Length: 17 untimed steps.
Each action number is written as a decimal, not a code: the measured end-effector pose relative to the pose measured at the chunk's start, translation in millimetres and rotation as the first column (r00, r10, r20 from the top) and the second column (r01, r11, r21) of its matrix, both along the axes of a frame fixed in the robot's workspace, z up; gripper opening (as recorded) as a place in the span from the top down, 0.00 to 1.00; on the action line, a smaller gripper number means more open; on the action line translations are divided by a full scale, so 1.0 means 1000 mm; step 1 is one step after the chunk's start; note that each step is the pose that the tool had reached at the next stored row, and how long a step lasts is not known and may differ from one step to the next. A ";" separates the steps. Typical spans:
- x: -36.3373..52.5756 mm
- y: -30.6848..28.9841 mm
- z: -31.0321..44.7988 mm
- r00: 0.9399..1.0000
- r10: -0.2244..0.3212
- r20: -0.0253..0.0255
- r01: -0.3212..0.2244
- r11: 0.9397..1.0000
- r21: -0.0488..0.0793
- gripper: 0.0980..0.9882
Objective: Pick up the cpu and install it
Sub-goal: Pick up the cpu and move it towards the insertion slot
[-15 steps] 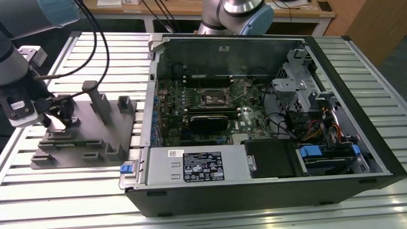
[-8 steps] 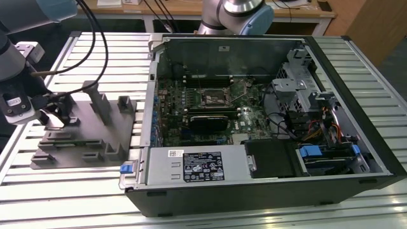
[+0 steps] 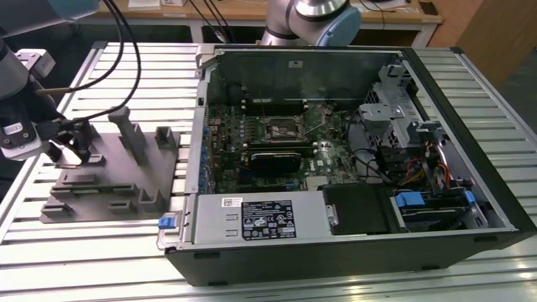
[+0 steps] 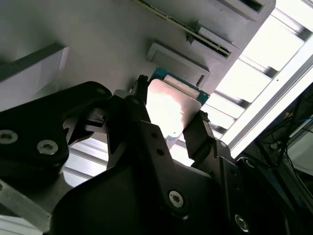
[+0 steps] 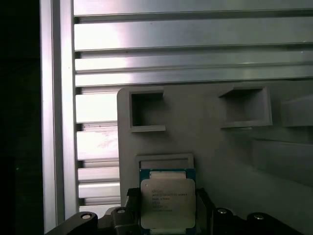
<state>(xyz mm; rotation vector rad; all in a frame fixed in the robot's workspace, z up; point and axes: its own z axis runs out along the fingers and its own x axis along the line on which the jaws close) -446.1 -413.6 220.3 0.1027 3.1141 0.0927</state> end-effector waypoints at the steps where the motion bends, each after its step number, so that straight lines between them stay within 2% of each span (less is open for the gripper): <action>1: 0.0000 0.0000 0.0013 1.000 0.000 0.000 0.000 1.000 0.000 0.50; 17: 0.0000 0.0000 0.0261 1.000 0.000 0.000 0.000 1.000 0.000 0.50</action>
